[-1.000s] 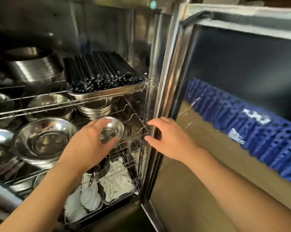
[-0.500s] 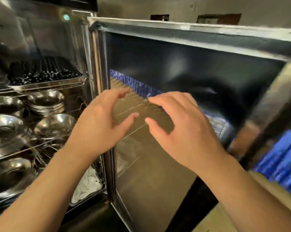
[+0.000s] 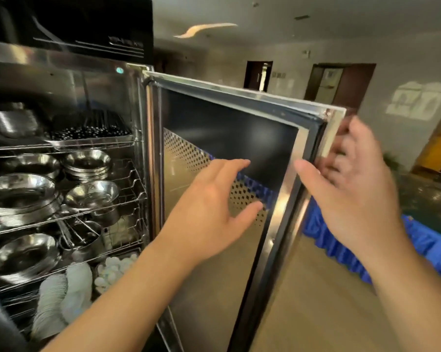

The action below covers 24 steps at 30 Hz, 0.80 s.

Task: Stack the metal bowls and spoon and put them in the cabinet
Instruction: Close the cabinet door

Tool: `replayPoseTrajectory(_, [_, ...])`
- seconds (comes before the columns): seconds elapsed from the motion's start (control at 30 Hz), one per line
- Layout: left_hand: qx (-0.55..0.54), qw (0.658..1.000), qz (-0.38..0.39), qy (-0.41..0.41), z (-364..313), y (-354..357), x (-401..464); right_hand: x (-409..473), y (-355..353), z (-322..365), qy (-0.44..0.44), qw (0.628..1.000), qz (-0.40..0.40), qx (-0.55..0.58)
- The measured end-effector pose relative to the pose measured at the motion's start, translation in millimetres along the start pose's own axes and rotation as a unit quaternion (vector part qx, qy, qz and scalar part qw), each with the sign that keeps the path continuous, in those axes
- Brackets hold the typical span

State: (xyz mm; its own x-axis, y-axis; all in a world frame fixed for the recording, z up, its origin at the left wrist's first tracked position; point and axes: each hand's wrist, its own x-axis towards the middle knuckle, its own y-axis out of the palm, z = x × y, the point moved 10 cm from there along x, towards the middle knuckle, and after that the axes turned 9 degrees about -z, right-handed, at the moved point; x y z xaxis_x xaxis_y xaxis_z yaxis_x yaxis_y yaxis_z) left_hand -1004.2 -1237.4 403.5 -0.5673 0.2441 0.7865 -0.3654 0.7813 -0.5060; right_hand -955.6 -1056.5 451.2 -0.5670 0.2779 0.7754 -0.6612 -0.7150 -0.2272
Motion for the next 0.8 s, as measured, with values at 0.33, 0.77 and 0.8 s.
replayPoseTrajectory(0.33, [0.024,0.999,-0.04,-0.023,20.4,-65.7,-30.2,-23.0,23.5,-8.3,0.056,0.993,-0.051,0.095])
replayPoseTrajectory(0.77, [0.028,0.996,-0.086,-0.009,22.5,-195.9,-78.9,-89.4,113.4,143.7,-0.158,0.969,0.076,0.171])
replayPoseTrajectory(0.8, [0.028,0.995,-0.09,-0.012,23.9,-206.1,-83.8,-91.6,120.4,158.5,-0.178,0.963,0.098,0.178])
